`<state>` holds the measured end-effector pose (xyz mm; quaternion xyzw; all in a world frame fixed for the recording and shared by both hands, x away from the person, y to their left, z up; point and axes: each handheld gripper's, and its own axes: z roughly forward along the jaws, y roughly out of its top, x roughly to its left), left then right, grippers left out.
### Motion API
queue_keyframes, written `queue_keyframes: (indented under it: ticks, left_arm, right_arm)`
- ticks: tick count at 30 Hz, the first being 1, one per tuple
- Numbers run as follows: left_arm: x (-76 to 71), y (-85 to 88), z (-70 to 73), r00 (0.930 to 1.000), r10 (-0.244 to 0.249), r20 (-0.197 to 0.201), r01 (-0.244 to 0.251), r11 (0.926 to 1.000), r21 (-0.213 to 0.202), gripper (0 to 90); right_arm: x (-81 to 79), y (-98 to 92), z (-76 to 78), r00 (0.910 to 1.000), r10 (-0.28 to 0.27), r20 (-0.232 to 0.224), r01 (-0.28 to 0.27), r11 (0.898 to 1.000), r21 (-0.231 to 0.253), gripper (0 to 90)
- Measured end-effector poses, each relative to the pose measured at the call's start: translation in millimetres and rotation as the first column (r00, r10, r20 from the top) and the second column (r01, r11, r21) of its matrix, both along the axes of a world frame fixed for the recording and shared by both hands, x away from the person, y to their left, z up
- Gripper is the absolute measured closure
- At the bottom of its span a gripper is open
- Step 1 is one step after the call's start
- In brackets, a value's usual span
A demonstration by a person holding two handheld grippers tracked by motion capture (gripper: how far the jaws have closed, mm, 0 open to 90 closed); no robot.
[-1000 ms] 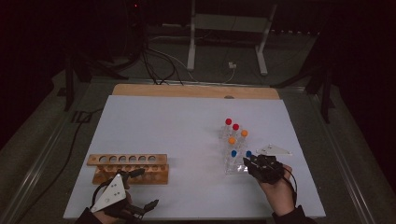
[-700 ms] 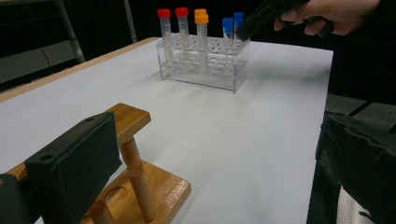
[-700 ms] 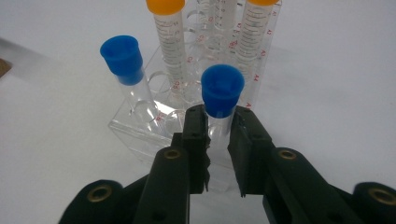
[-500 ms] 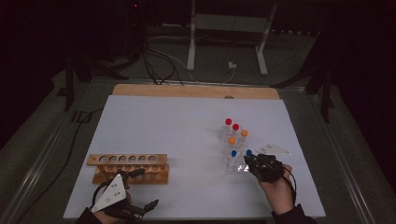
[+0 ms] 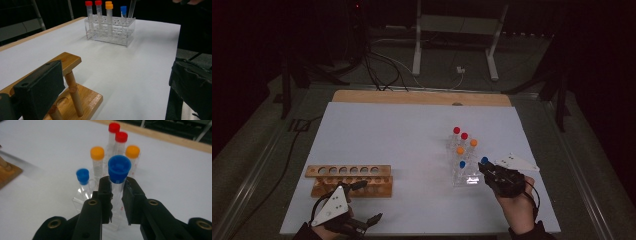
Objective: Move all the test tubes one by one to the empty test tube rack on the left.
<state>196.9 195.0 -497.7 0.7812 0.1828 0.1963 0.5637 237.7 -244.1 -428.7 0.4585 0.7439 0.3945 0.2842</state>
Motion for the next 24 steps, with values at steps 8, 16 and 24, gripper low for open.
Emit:
queue_keyframes:
  ticks: [8, 16, 24]
  left_arm:
    - [0.5, -1.1, -0.1, 1.0, 0.002, -0.007, -0.002, 0.9999, 0.013, 0.5]
    - [-0.2, -5.3, 1.5, 0.9997, -0.007, -0.025, 0.007, 0.9999, 0.014, 0.5]
    - [1.3, -13.2, 7.7, 0.9979, -0.006, -0.065, 0.006, 1.0, 0.002, 0.5]
  right_arm:
    - [-18.3, 4.4, 15.9, 0.9974, 0.057, 0.043, -0.057, 0.998, -0.001, 76.9]
    - [-26.4, 19.3, 16.1, 0.9875, 0.157, 0.016, -0.157, 0.988, 0.011, 76.9]
    - [-24.7, 38.4, 4.5, 0.9728, 0.23, -0.03, -0.23, 0.973, 0.004, 76.9]
